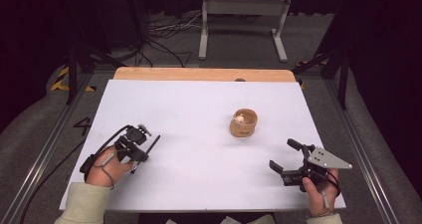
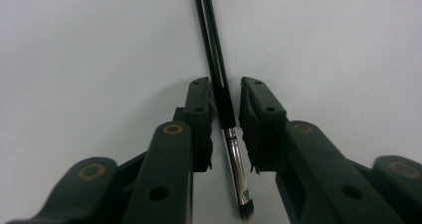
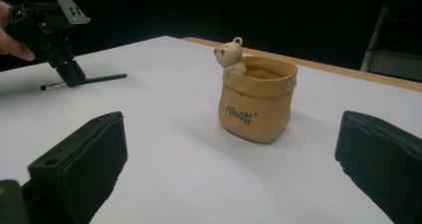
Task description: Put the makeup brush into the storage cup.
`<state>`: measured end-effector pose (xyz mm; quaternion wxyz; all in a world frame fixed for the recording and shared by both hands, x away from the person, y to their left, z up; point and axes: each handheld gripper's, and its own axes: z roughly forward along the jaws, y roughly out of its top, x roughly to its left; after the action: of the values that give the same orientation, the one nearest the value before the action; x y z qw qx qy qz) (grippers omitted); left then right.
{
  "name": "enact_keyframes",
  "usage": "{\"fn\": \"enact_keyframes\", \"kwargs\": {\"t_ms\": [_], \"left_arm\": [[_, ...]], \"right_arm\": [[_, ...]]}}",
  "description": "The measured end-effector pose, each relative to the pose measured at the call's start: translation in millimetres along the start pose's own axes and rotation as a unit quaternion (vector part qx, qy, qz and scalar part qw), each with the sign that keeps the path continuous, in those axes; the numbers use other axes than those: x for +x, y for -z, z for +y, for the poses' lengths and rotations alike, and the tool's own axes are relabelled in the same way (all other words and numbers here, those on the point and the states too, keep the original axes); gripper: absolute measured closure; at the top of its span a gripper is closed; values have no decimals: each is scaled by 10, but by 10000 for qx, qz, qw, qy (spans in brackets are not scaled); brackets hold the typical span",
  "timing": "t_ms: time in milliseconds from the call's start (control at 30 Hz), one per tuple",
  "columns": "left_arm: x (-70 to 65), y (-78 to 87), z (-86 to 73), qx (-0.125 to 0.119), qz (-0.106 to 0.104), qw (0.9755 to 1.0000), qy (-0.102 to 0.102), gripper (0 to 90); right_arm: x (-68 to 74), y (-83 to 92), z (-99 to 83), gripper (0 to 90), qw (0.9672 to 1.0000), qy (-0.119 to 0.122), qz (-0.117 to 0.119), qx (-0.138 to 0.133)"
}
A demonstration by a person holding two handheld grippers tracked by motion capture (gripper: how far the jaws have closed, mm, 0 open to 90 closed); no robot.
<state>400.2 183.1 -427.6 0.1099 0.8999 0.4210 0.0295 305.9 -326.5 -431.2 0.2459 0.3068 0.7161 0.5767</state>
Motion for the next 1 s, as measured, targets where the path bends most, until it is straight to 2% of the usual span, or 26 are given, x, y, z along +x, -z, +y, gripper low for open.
{"fn": "enact_keyframes", "kwargs": {"t_ms": [167,300,400,767,833,900,933,1000], "left_arm": [[-44,-2,10,68,178,9998,-94,795],[-60,1,24,142,221,9996,-40,825],[-49,0,21,122,176,9998,38,827],[-12,32,-28,21,49,10000,-14,830],[-37,84,-47,-41,88,9999,-90,831],[-85,184,-56,-150,117,9995,-249,831],[-85,184,-56,-150,117,9995,-249,832],[-167,324,-60,-334,102,9985,-422,832]], "right_arm": [[-1,-5,-6,2,10000,-29,19,45],[-4,-9,-9,2,10000,-39,22,45],[-4,-10,-8,2,10000,-39,27,40],[-13,-53,1,2,10000,-64,-16,55],[-9,-71,9,2,10000,-61,-14,49],[-4,-91,18,2,10000,-38,15,35],[-1,-101,20,2,10000,-33,28,37],[8,-113,23,2,10000,-35,44,50]]}}
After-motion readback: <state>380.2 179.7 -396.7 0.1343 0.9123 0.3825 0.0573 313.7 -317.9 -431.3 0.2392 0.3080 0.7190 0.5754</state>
